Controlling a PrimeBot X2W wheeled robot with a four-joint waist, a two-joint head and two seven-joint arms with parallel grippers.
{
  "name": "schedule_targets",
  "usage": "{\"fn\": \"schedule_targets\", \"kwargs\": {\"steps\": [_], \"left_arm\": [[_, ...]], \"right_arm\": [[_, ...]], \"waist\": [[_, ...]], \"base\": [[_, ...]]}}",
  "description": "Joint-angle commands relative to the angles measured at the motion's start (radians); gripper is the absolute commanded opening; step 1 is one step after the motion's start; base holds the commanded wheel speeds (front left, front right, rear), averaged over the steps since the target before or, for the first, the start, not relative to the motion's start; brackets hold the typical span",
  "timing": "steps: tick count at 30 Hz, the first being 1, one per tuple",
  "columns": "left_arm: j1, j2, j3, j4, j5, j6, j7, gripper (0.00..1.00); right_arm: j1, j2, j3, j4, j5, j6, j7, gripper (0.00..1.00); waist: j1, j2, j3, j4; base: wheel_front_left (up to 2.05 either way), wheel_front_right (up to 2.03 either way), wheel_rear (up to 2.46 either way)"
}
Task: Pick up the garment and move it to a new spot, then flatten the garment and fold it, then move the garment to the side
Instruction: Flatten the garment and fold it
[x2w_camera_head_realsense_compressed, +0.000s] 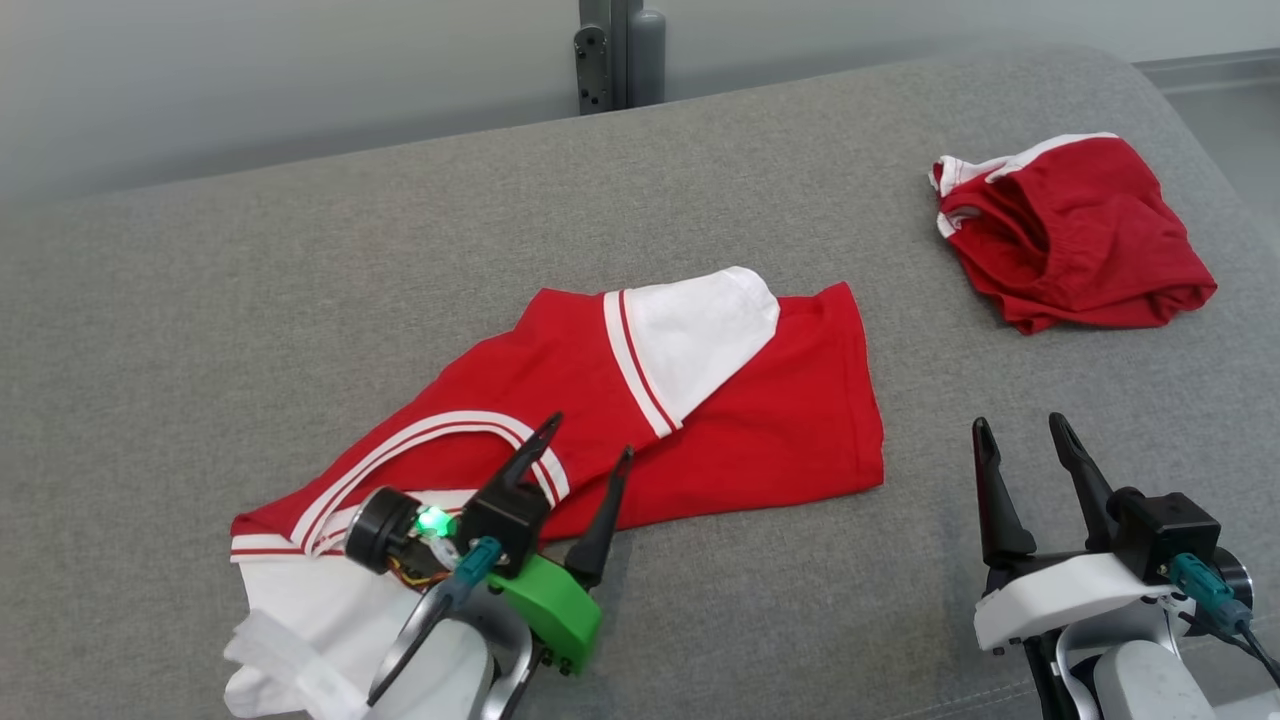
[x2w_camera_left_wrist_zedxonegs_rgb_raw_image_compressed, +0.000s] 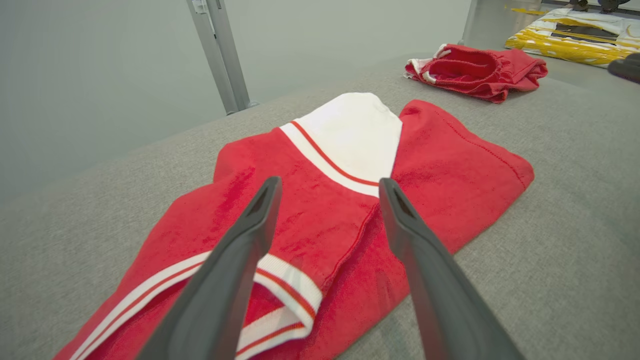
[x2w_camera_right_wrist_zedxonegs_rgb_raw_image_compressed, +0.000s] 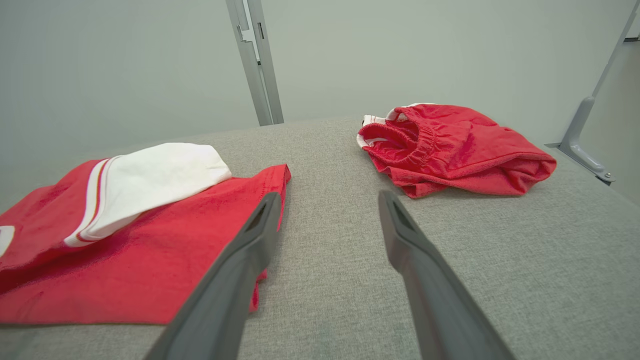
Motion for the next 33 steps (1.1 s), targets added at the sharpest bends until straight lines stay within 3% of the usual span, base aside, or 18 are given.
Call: {"fn": "schedule_targets", "kwargs": {"steps": [1, 5, 9, 10, 11, 12, 14, 15, 20, 23, 33], "left_arm": [[-0.032, -0.003, -0.024, 0.025, 0.004, -0.008, 0.005, 1.0], [-0.103, -0.009, -0.097, 0.118, 0.015, -0.017, 0.009, 1.0], [-0.163, -0.007, -0.097, 0.21, 0.04, 0.028, -0.001, 1.0], [-0.18, 0.002, -0.102, 0.236, 0.058, 0.039, -0.001, 0.96], [-0.192, 0.007, -0.111, 0.261, 0.068, 0.043, 0.001, 0.6], [-0.201, 0.006, -0.108, 0.283, 0.068, 0.048, -0.002, 0.4], [-0.224, 0.007, -0.109, 0.317, 0.072, 0.05, -0.013, 0.18], [-0.235, 0.006, -0.102, 0.326, 0.064, 0.054, -0.022, 0.0], [-0.287, 0.009, -0.059, 0.329, 0.033, 0.078, -0.062, 0.0], [-0.336, 0.04, -0.013, 0.303, 0.008, 0.086, -0.072, 0.0], [-0.555, 0.259, 0.105, 0.348, -0.006, 0.084, -0.043, 0.0]], "right_arm": [[-0.012, -0.003, 0.003, -0.001, 0.01, -0.001, -0.006, 1.0], [-0.027, -0.003, 0.011, 0.005, 0.017, -0.001, -0.01, 1.0], [-0.039, -0.003, 0.015, 0.01, 0.021, -0.001, -0.012, 1.0], [-0.041, -0.003, 0.016, 0.01, 0.023, -0.001, -0.013, 1.0], [-0.043, -0.002, 0.017, 0.012, 0.024, -0.001, -0.014, 1.0], [-0.044, -0.002, 0.017, 0.013, 0.025, -0.001, -0.015, 1.0], [-0.046, -0.002, 0.017, 0.013, 0.026, -0.001, -0.015, 1.0], [-0.047, -0.003, 0.016, 0.014, 0.027, -0.001, -0.016, 1.0], [-0.055, -0.002, 0.008, 0.016, 0.031, -0.001, -0.015, 1.0], [-0.06, -0.003, 0.004, 0.013, 0.031, -0.001, -0.016, 1.0], [-0.097, -0.002, 0.024, 0.007, 0.009, -0.001, -0.016, 1.0]], "waist": [[0.0, 0.0, 0.025, -0.025], [0.0, 0.0, 0.05, -0.052], [0.0, 0.0, 0.066, -0.068], [0.0, 0.0, 0.069, -0.071], [0.0, 0.0, 0.071, -0.074], [0.0, 0.0, 0.073, -0.075], [0.0, 0.0, 0.078, -0.078], [0.0, 0.0, 0.08, -0.078], [0.0, 0.0, 0.087, -0.07], [0.0, 0.0, 0.091, -0.062], [0.0, 0.0, 0.127, -0.063]], "base": [[0.0, 0.0, 0.0], [0.0, 0.0, 0.0], [0.0, 0.0, 0.0], [0.0, 0.0, 0.0], [0.0, 0.0, 0.0], [0.0, 0.0, 0.0], [0.0, 0.0, 0.0], [0.0, 0.0, 0.0], [0.0, 0.0, 0.0], [0.0, 0.0, 0.0], [0.0, 0.0, 0.0]]}}
